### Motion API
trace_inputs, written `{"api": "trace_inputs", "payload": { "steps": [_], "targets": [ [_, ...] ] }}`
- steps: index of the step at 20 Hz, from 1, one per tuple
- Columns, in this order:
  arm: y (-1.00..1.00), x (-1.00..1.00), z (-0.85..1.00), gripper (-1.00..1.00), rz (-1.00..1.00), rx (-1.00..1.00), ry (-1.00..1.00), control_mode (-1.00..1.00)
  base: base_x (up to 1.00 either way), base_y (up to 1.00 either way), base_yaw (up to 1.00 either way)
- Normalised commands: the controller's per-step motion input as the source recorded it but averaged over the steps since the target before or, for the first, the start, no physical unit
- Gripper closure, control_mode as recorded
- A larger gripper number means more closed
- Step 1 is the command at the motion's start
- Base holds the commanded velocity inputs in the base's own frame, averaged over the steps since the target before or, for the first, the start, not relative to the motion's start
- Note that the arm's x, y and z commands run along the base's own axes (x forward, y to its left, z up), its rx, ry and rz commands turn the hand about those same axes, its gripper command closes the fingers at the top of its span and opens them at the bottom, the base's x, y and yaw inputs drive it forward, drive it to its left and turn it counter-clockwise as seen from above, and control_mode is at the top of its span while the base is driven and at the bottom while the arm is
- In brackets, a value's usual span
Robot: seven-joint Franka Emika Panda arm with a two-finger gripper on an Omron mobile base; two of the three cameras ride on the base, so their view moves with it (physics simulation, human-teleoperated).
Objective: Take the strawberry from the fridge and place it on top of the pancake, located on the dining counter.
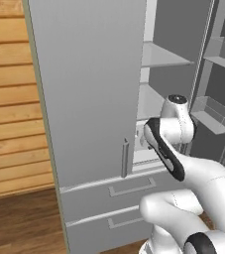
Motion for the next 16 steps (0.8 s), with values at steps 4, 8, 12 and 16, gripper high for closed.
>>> {"api": "trace_inputs", "payload": {
  "steps": [4,8,12,16],
  "targets": [
    [0.67,0.15,-0.17,-1.0,-0.01,0.65,-0.12,-1.0,0.0,0.0,0.0],
    [0.67,0.57,0.0,-1.0,0.0,-0.02,-0.01,-1.0,0.0,0.0,0.0],
    [0.32,0.61,0.0,-1.0,-0.1,-0.17,0.0,-1.0,0.0,0.0,0.0],
    [0.39,0.5,-0.02,-1.0,-0.19,-0.12,0.0,-1.0,0.0,0.0,0.0]
  ]
}}
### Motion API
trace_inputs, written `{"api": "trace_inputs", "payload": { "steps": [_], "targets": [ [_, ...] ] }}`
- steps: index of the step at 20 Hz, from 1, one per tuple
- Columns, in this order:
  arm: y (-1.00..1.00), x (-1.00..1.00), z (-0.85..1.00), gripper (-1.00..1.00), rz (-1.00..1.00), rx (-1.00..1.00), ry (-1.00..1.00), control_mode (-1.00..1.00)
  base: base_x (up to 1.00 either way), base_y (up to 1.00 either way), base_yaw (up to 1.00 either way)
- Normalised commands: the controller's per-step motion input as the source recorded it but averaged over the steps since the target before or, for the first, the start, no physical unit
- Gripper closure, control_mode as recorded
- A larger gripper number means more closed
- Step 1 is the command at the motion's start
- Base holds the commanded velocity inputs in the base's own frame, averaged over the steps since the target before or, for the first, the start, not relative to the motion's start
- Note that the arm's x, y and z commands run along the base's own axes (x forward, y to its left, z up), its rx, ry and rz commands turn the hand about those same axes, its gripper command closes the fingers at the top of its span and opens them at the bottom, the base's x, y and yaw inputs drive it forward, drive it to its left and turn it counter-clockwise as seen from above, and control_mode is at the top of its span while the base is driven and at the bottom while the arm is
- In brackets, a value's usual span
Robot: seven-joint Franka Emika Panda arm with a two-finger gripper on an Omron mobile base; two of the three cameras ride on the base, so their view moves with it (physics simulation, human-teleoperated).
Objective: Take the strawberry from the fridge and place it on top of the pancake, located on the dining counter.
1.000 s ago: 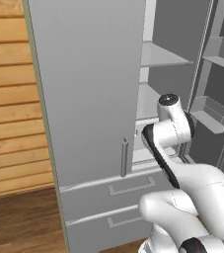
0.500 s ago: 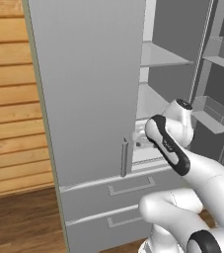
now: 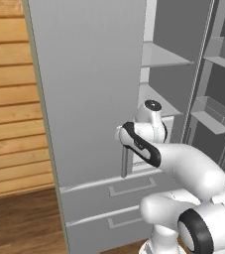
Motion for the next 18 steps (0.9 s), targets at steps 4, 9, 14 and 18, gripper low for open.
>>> {"api": "trace_inputs", "payload": {
  "steps": [4,9,14,18],
  "targets": [
    [0.32,0.21,-0.18,-1.0,-0.18,-0.06,0.0,-1.0,0.0,0.0,0.0],
    [-0.07,0.03,-0.2,-1.0,-0.12,-0.03,0.0,-1.0,0.0,0.0,0.0],
    [-0.23,0.0,-0.17,-1.0,-0.01,0.0,0.0,-1.0,0.0,0.0,0.0],
    [-0.05,0.02,-0.16,-1.0,0.0,0.0,0.0,-1.0,0.0,0.0,0.0]
  ]
}}
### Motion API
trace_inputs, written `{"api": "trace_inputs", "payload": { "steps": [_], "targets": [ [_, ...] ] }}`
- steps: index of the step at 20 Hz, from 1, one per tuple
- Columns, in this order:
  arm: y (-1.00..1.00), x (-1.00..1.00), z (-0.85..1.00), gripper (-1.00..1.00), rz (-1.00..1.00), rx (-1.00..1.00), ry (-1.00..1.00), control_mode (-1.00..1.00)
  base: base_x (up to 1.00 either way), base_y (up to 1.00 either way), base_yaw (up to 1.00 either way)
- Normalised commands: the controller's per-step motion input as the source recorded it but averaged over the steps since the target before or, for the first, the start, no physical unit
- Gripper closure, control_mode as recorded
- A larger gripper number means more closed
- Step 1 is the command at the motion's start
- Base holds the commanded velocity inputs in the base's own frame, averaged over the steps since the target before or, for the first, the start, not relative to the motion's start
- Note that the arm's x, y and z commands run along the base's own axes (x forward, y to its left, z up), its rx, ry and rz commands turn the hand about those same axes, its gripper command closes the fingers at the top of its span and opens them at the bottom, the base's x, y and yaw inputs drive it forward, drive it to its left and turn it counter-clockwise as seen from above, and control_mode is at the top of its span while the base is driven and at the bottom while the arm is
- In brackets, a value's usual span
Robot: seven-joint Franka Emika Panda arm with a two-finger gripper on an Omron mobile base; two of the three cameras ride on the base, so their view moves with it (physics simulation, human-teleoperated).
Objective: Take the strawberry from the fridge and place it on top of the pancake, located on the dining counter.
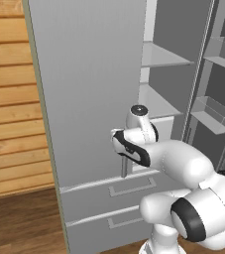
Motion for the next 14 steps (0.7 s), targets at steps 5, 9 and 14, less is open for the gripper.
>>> {"api": "trace_inputs", "payload": {
  "steps": [5,9,14],
  "targets": [
    [0.07,0.14,-0.15,-1.0,0.04,0.0,0.0,-1.0,0.0,0.0,0.0],
    [0.0,0.1,-0.09,-1.0,0.08,0.0,0.0,-1.0,0.0,0.0,0.0],
    [0.0,0.09,-0.07,-1.0,0.07,0.0,-0.01,-1.0,0.0,0.0,0.0]
  ]
}}
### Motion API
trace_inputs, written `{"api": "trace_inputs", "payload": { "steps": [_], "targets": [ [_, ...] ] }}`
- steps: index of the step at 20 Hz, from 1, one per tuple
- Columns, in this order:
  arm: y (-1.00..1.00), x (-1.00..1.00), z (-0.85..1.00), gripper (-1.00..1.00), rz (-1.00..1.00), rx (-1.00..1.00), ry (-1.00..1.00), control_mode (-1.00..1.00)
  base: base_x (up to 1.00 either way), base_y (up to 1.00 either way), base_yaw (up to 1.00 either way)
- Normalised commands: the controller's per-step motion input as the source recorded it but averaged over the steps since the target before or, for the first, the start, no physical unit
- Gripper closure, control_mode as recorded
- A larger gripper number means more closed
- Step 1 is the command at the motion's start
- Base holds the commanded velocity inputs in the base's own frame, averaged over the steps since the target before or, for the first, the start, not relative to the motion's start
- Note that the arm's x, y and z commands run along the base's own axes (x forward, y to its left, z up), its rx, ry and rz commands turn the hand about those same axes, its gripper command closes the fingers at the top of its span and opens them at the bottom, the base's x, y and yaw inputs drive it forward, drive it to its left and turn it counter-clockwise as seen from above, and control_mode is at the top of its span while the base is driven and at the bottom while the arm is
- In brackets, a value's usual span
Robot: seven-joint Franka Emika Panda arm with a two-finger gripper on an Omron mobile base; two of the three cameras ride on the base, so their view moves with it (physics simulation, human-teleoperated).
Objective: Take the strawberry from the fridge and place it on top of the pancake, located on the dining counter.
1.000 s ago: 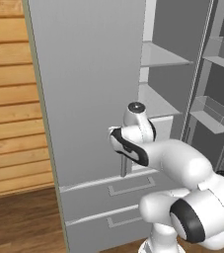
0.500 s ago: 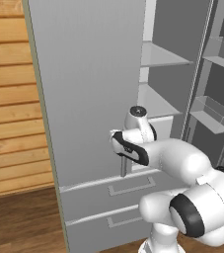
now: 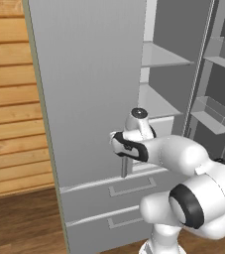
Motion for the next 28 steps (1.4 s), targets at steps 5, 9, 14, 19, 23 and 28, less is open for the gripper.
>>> {"api": "trace_inputs", "payload": {
  "steps": [5,9,14,19,23,28],
  "targets": [
    [0.06,0.06,0.0,1.0,0.07,0.0,-0.13,-1.0,0.0,0.0,0.0],
    [0.1,0.0,0.0,1.0,0.02,0.0,-0.24,-1.0,0.0,0.0,0.0],
    [0.12,-0.24,-0.02,1.0,-0.01,0.0,-0.19,-1.0,0.0,0.0,0.0],
    [0.31,-0.52,-0.07,1.0,-0.14,0.0,-0.03,-1.0,0.0,0.0,0.0],
    [0.58,-0.55,-0.18,1.0,-0.23,-0.03,0.0,-1.0,0.0,0.0,0.0],
    [0.57,-0.82,-0.08,1.0,-0.21,-0.07,0.03,-1.0,0.0,0.0,0.0]
  ]
}}
